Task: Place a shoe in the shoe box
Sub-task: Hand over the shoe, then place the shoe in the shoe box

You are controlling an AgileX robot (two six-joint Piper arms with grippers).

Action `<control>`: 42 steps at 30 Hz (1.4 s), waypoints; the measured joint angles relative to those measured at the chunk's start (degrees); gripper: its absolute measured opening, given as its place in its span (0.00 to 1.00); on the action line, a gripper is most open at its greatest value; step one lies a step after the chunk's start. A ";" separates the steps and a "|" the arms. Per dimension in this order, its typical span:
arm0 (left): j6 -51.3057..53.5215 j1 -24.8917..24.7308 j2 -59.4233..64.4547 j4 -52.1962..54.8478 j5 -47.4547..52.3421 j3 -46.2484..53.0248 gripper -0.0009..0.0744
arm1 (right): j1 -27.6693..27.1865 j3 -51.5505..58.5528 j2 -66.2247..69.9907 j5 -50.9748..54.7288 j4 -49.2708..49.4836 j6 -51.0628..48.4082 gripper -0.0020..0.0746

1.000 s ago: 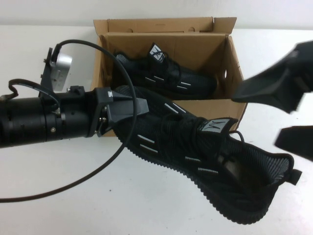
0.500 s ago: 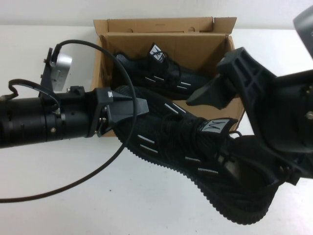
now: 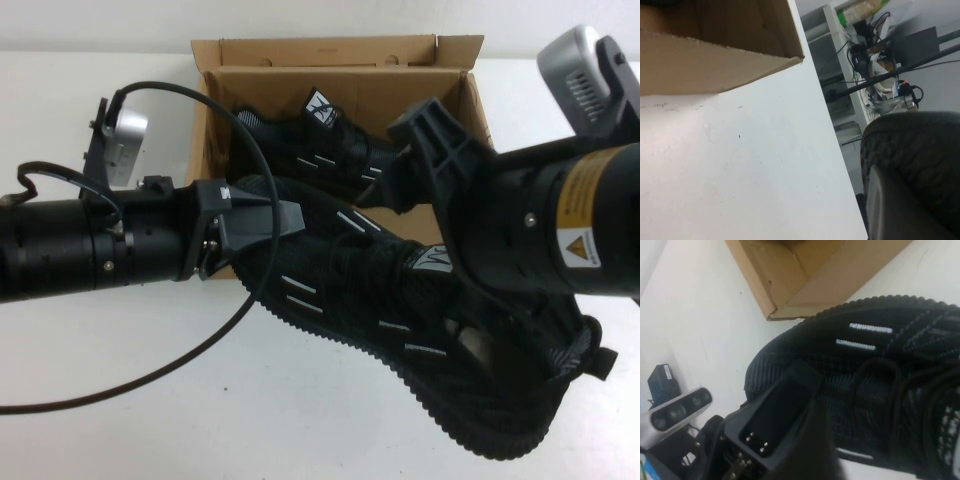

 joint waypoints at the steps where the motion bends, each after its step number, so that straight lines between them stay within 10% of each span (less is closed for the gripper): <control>1: 0.00 0.00 0.00 0.00 0.00 0.00 0.20 | 0.00 0.00 0.26 -0.14 0.00 0.00 0.73; 6: 0.04 0.00 0.00 -0.39 0.00 0.00 0.20 | 0.00 0.00 1.02 -0.08 -0.55 0.00 0.23; 10: 0.38 0.00 0.00 -1.11 -0.10 0.00 0.19 | 0.00 0.00 1.00 0.05 -1.71 0.00 0.06; 20: 2.35 0.00 0.00 -1.37 0.92 0.00 0.23 | 0.00 0.00 1.00 2.35 -2.11 0.00 0.02; 25: 1.57 0.00 0.00 -1.70 3.28 0.00 0.74 | 0.00 0.00 1.14 3.96 -3.13 0.00 0.02; 28: 1.21 0.00 0.00 -1.74 3.27 0.00 0.88 | 0.00 0.00 1.27 3.96 -3.65 0.00 0.02; 42: 4.06 13.71 0.00 -1.89 1.86 0.00 0.90 | 0.00 0.11 -0.06 10.70 -7.09 0.00 0.02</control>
